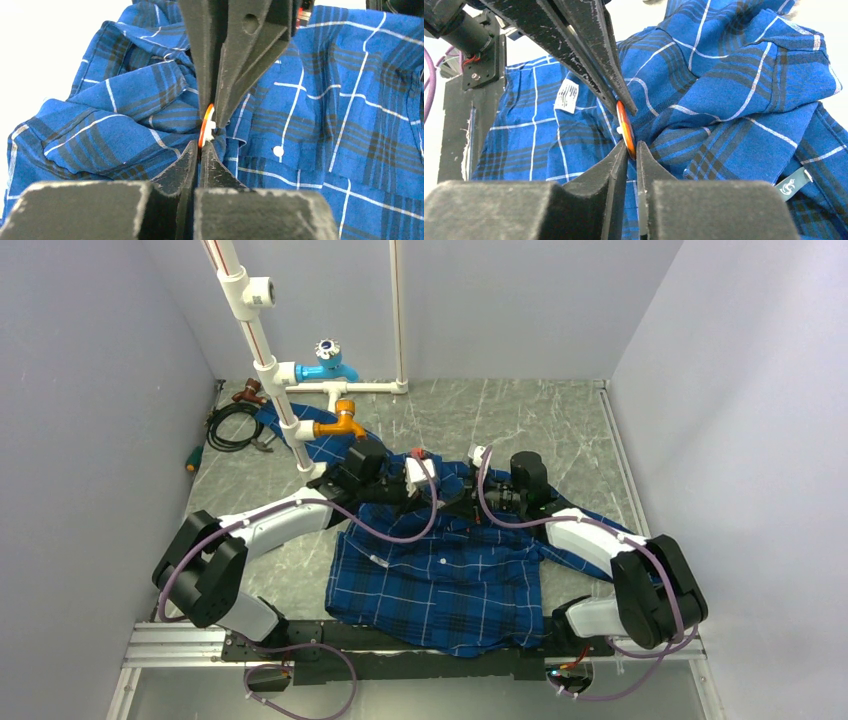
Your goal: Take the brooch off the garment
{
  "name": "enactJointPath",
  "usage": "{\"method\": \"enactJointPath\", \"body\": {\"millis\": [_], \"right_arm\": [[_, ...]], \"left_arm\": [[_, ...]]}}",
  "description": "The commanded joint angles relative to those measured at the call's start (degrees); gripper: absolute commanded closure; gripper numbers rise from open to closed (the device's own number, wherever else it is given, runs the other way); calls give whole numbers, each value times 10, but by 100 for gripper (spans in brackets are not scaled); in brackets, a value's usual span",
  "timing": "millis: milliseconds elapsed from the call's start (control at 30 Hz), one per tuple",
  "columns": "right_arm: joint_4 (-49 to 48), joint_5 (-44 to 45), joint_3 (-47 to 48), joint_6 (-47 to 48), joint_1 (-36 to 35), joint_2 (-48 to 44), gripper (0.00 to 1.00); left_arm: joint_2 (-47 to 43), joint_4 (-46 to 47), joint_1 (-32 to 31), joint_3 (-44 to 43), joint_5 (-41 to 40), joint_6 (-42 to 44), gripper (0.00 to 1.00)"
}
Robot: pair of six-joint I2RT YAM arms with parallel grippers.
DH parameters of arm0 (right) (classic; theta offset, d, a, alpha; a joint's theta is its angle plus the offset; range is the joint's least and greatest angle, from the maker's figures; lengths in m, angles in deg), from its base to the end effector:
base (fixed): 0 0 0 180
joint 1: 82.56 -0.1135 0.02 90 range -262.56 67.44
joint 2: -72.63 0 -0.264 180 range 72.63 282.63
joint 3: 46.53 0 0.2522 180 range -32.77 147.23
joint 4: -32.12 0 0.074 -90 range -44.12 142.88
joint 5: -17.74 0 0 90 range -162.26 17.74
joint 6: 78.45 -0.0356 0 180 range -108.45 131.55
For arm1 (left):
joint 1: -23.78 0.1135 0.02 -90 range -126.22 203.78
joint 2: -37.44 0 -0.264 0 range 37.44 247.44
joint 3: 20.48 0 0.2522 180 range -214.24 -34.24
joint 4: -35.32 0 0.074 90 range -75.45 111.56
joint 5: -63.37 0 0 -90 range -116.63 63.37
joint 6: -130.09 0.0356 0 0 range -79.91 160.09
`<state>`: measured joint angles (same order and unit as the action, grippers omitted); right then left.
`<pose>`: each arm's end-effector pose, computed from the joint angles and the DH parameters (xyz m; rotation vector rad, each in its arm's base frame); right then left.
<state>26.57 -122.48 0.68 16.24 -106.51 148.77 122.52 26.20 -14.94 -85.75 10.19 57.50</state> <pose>0.2323 0.1331 0.2094 -1.0299 1.6849 1.0795 0.2397 -0.2195 0.2415 1.3165 1.6158 -0.8920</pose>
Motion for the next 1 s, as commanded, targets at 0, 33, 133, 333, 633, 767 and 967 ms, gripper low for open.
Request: {"method": "enactJointPath", "body": {"millis": [0, 33, 133, 333, 633, 767, 967], "right_arm": [[21, -31, 23, 50, -2, -22, 82], [27, -32, 25, 62, -2, -24, 81], [70, -41, 36, 112, -1, -26, 80], [123, -59, 50, 185, -2, -27, 84], [137, -60, 50, 223, -8, -27, 85], [127, -48, 50, 226, -15, -22, 87], [133, -38, 49, 248, -23, -22, 92]], "left_arm": [[-8, -18, -14, -20, 36, 60, 100], [-9, -23, -14, -20, 38, 65, 100], [-11, -32, -15, -18, 41, 80, 100], [-12, -36, -15, -16, 39, 89, 100], [-10, -37, -17, -20, 45, 87, 100], [-6, -44, -18, -25, 49, 90, 100], [0, -46, -19, -30, 51, 88, 100]]}}
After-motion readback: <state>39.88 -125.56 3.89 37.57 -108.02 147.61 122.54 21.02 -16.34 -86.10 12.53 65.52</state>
